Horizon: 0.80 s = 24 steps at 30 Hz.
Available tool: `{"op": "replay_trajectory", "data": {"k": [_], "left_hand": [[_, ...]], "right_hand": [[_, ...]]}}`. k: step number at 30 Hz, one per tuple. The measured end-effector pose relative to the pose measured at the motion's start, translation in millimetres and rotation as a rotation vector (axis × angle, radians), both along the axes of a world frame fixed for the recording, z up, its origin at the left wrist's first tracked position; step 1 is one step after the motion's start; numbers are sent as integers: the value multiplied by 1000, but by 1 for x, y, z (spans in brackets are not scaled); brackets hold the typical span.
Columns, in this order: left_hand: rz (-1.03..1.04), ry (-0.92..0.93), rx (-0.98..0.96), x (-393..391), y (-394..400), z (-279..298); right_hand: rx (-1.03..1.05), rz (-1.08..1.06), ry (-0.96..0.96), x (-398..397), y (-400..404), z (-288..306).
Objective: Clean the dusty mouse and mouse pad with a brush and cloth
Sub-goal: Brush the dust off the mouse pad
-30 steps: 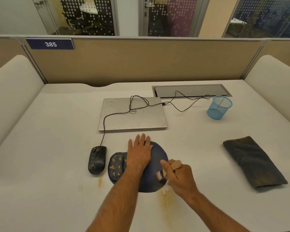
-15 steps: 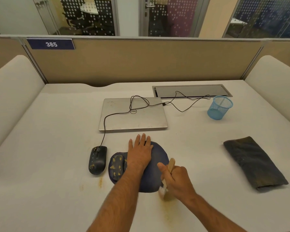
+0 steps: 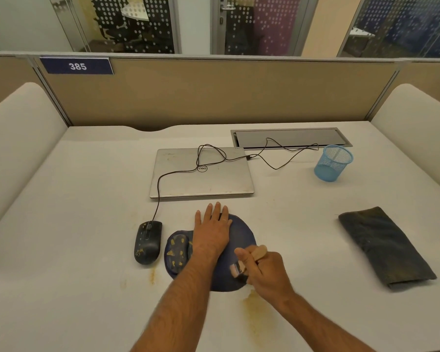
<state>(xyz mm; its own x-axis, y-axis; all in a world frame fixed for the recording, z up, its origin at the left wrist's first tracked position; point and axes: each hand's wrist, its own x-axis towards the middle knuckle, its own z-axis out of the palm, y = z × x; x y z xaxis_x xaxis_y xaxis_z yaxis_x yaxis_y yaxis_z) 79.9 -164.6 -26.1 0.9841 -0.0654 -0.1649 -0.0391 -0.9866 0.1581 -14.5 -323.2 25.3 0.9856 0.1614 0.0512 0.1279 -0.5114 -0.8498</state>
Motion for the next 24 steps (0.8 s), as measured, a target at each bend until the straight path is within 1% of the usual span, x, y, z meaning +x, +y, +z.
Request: {"op": "replay_trajectory", "data": {"k": [2, 3, 6, 10, 12, 18, 24], "left_hand": [[-1, -2, -3, -1, 0, 0], [-3, -3, -2, -1, -1, 0], [1, -8, -4, 0, 0, 0], [1, -2, 3, 0, 1, -2], [0, -4, 10, 0, 1, -2], [10, -21, -24, -1, 2, -3], [-13, -78, -12, 0, 1, 3]], "right_hand": [[-49, 54, 117, -5, 2, -3], [-22, 39, 148, -6, 2, -3], [157, -116, 137, 2, -3, 4], [251, -278, 105, 17, -15, 19], [257, -295, 114, 22, -21, 22], [191, -249, 102, 25, -32, 23], [180, -296, 4, 52, -57, 37]]}}
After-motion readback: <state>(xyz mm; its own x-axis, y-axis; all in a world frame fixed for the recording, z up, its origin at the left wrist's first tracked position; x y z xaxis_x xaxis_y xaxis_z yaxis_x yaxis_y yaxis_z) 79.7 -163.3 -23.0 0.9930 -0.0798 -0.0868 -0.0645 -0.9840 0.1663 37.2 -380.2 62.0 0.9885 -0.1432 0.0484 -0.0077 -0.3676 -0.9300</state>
